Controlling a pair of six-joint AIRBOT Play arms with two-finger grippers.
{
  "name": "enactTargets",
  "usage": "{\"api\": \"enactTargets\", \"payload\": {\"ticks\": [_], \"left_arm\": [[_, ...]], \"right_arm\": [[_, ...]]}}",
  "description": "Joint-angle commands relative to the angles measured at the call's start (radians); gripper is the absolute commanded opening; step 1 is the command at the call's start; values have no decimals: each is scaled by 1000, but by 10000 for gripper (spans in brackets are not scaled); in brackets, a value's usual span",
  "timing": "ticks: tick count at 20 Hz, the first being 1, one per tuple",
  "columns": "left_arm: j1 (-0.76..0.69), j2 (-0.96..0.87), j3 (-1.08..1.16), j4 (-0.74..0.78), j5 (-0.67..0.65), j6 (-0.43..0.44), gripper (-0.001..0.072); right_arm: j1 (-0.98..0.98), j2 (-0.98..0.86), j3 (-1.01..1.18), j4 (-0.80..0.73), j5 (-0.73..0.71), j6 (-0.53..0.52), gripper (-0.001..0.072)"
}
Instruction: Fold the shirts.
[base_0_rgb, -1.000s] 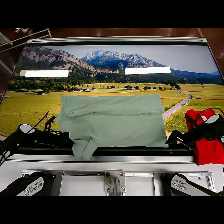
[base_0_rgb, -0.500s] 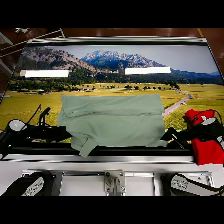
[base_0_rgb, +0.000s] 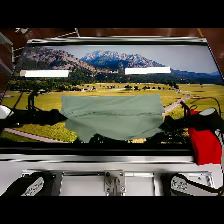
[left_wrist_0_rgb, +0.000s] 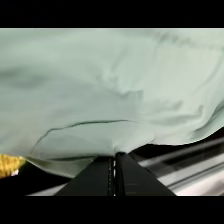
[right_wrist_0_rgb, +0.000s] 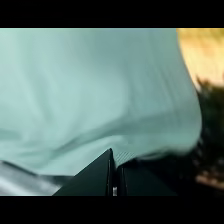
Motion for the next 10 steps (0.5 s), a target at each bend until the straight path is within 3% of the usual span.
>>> {"api": "enactTargets", "payload": {"ticks": [1, 3, 5, 10], "left_arm": [[32, -61, 162, 7, -15, -47, 32], [65, -141, 212, 6, -23, -18, 31], [106, -235, 253, 6, -24, -15, 32], [121, -481, 352, -16, 12, 6, 33]], "right_arm": [[117, 15, 179, -37, -188, 87, 56], [152, -8, 283, -131, -273, 179, 56], [150, -46, 358, -183, -268, 224, 56], [171, -152, 408, -180, -264, 232, 56]]}}
